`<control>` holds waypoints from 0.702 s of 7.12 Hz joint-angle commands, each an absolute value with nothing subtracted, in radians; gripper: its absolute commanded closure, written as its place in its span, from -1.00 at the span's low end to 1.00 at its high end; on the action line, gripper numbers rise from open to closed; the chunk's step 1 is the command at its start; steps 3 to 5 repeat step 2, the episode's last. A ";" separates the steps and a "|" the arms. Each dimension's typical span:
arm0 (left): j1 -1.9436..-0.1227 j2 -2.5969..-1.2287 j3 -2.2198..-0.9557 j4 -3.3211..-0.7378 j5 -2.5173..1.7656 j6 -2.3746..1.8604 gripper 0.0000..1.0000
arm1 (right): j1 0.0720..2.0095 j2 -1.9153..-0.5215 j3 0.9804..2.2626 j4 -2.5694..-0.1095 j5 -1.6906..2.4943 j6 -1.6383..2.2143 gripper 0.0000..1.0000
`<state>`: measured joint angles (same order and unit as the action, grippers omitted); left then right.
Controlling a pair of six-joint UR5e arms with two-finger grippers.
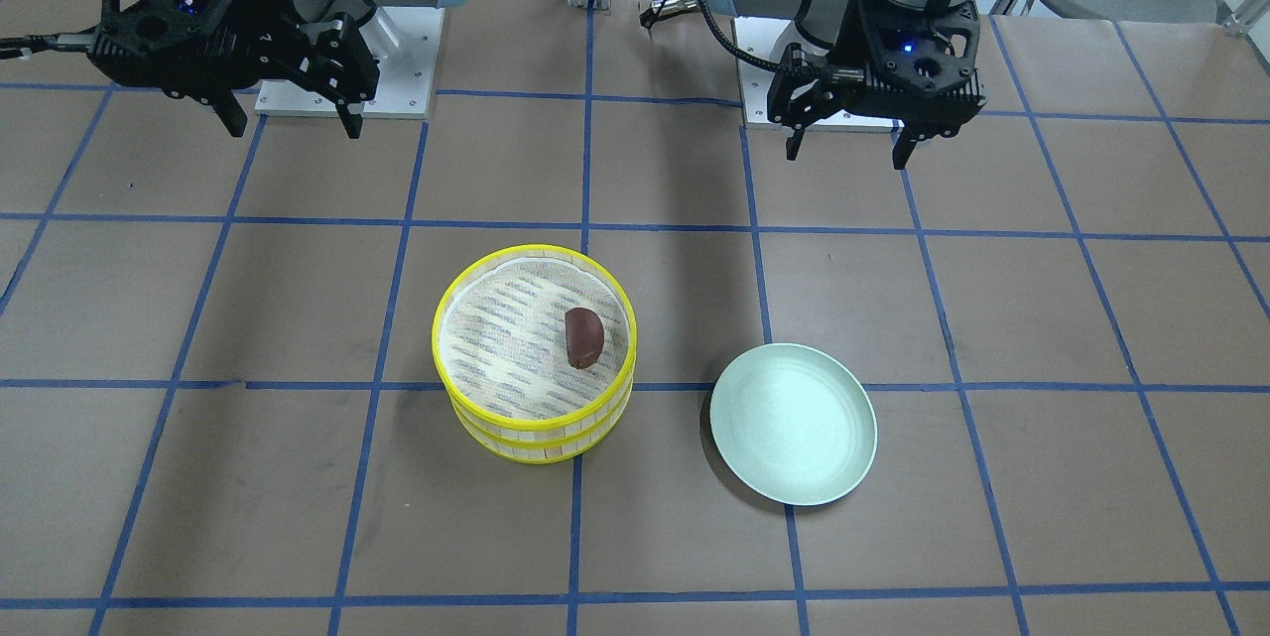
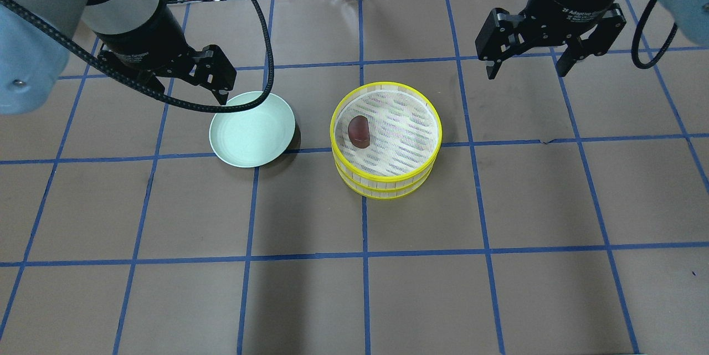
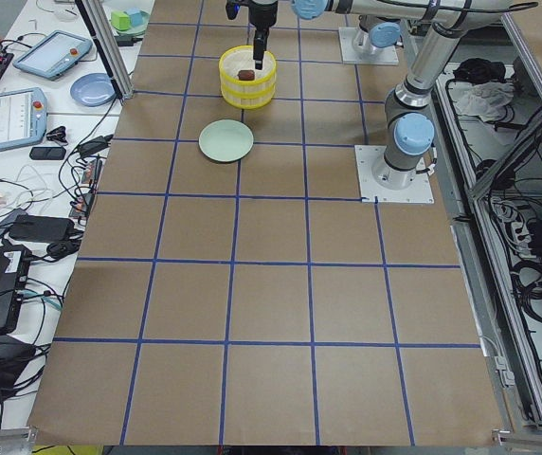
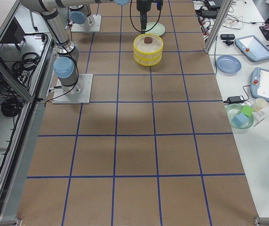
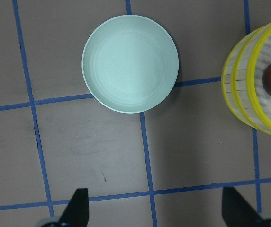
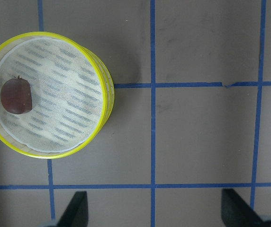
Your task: Place buns in different layers of steamer
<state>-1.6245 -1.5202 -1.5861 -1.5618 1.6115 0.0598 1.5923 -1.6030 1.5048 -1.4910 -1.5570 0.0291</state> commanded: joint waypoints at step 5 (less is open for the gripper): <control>-1.624 -1.516 -1.595 -1.569 1.612 0.060 -1.00 | 1.592 -1.603 1.505 -1.491 -1.557 0.029 -1.00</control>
